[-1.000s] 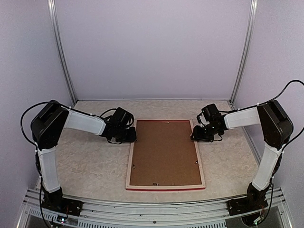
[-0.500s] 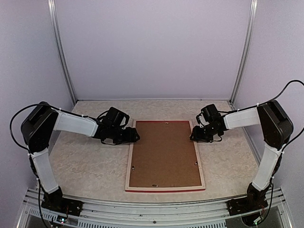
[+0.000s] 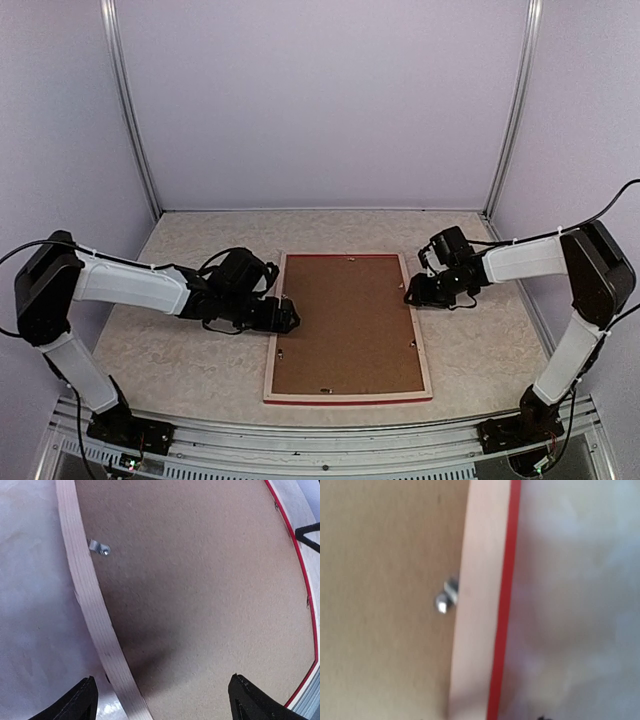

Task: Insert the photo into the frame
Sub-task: Move the photo frame to the center of the board, then press the fastener onto the backboard.

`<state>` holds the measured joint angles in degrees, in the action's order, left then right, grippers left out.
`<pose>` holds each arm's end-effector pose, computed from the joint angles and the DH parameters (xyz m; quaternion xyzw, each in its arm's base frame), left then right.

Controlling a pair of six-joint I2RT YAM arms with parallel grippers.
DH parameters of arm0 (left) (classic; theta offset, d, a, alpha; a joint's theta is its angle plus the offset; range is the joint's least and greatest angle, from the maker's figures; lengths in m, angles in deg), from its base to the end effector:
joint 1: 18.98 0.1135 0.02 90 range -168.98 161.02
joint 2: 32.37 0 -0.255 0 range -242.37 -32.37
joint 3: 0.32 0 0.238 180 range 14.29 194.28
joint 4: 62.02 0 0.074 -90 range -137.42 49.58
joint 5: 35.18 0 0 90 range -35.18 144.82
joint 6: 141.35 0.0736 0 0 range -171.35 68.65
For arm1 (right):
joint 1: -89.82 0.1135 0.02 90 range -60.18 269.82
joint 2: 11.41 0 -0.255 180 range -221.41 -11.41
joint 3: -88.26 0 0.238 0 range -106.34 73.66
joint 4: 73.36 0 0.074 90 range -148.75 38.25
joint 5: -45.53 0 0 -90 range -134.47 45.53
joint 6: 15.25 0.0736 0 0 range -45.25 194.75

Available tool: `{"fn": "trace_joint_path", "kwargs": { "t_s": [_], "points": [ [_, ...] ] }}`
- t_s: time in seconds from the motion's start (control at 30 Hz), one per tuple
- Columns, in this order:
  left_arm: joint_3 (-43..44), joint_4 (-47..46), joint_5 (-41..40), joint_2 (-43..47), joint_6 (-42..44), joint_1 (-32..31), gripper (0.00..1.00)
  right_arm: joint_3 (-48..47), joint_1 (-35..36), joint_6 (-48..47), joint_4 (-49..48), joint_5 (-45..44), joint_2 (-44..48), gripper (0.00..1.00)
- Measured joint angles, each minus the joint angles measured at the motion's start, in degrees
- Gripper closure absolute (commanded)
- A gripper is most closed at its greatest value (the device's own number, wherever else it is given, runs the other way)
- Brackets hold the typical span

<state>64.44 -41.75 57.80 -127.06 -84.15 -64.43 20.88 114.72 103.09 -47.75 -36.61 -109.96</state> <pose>0.2369 -0.2461 0.1356 0.1124 0.9333 -0.2337 0.2485 0.3060 0.1531 0.1196 0.0091 0.9562 0.1865 0.2255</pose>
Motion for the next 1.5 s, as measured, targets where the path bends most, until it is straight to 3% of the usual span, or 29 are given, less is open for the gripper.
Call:
{"fn": "trace_joint_path", "kwargs": {
  "t_s": [0.17,0.2,0.47,0.7,1.13,1.37,1.5],
  "points": [
    [-0.9,3.3,-4.4,0.2,-0.8,-4.9,0.15,4.1,1.2,1.0,0.0,-0.2,3.3,0.53],
    [-1.4,5.4,-6.7,0.2,-1.6,-6.4,0.22,5.9,1.9,1.6,0.2,-0.2,5.0,0.53],
    [-3.3,7.8,-9.7,0.6,-4.1,-9.3,0.38,9.1,2.7,3.3,-0.2,-0.2,7.5,0.54],
    [-3.8,7.8,-10.0,0.7,-4.9,-9.6,0.45,9.2,3.2,3.8,-0.2,-0.2,7.5,0.54],
    [-3.8,6.7,-9.7,0.3,-6.4,-9.8,0.67,9.2,3.4,4.0,-0.2,-0.2,7.4,0.55],
    [-5.2,6.2,-10.3,1.6,-9.0,-10.0,0.72,9.2,3.5,4.1,-0.4,-0.2,7.1,0.55],
    [-6.2,6.2,-10.5,2.5,-9.9,-10.1,0.65,9.1,3.8,4.1,-0.7,-0.2,6.9,0.55]
  ]
}}
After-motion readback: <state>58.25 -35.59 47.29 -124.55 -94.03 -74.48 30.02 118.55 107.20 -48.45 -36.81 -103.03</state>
